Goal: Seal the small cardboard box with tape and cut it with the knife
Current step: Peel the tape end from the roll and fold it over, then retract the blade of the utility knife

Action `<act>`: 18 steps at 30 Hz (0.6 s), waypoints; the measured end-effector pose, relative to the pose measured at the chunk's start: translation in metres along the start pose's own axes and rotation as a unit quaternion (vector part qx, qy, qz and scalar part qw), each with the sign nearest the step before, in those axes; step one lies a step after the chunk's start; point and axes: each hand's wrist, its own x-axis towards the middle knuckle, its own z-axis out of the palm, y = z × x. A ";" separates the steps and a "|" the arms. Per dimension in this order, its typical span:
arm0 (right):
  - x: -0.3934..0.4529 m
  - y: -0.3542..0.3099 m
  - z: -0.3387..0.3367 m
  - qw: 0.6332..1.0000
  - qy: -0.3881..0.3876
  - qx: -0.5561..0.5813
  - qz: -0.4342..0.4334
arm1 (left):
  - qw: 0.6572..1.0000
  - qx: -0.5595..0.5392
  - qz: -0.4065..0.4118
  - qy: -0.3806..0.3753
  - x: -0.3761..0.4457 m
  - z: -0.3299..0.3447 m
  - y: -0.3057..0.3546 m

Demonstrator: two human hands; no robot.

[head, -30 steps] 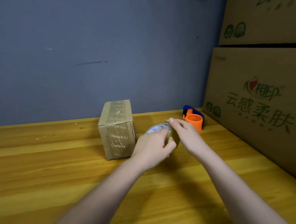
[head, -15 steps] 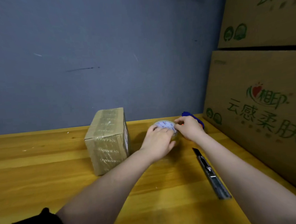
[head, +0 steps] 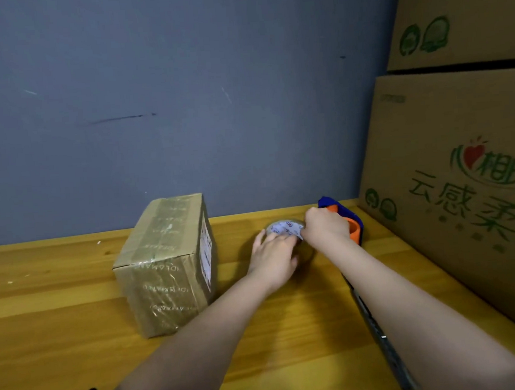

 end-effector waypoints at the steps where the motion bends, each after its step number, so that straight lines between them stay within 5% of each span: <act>1: 0.001 0.000 0.002 1.000 0.000 -0.012 -0.002 | 1.000 0.002 0.001 -0.005 0.000 0.002 0.000; 12: -0.012 0.002 -0.003 0.999 -0.022 -0.033 -0.031 | 0.997 0.031 -0.001 -0.077 -0.005 -0.003 0.004; 18: -0.045 0.033 -0.022 0.997 0.047 0.051 -0.028 | 0.998 -0.065 -0.007 0.001 -0.038 -0.027 0.025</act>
